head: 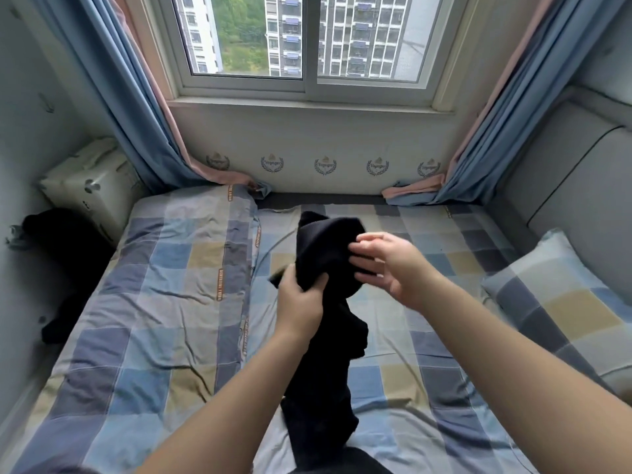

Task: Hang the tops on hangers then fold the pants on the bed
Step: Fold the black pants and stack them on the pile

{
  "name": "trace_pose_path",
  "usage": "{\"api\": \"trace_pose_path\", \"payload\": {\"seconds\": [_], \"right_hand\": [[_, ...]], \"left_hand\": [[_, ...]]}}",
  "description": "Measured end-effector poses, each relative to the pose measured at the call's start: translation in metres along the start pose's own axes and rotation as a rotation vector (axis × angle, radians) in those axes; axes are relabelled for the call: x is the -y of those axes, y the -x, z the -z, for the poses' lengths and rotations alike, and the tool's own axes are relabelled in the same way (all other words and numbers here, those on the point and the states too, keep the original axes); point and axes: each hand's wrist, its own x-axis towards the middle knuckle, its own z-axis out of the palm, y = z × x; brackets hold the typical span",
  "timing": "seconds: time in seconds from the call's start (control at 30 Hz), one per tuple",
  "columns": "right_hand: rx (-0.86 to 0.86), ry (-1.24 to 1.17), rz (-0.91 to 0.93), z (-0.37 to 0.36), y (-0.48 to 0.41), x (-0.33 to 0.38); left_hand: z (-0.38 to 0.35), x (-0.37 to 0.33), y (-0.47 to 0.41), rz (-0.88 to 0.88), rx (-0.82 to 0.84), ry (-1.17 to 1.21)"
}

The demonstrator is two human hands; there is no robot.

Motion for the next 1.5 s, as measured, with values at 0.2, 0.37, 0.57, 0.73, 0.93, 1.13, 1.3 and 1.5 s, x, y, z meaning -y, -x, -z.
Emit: {"api": "trace_pose_path", "payload": {"seconds": [0.2,0.37,0.57,0.73,0.93,1.13,1.3,1.5], "right_hand": [[0.288,0.419,0.017,0.013,0.02,-0.078],[0.322,0.604,0.086,-0.011,0.022,-0.123],[0.018,0.527,0.125,-0.005,0.005,-0.102],[-0.092,0.124,-0.054,-0.015,0.002,-0.066],[-0.053,-0.288,-0.104,-0.035,0.009,-0.021],[0.081,-0.216,-0.003,-0.016,0.012,-0.015],[0.078,0.328,0.117,0.02,0.024,-0.085],[0.115,0.605,0.01,0.02,0.027,-0.158]], "left_hand": [[0.014,-0.018,-0.024,0.071,-0.079,0.175],[0.018,-0.024,-0.033,0.199,-0.01,0.261],[0.037,-0.032,-0.049,0.216,0.119,0.171],[0.058,-0.025,-0.034,0.113,0.41,-0.171],[0.024,0.017,0.017,-0.151,0.506,-0.232],[0.016,0.015,-0.007,-0.125,0.182,-0.116],[0.023,0.0,-0.022,-0.009,0.097,0.073],[0.019,-0.018,-0.03,0.22,0.103,0.242]]}}
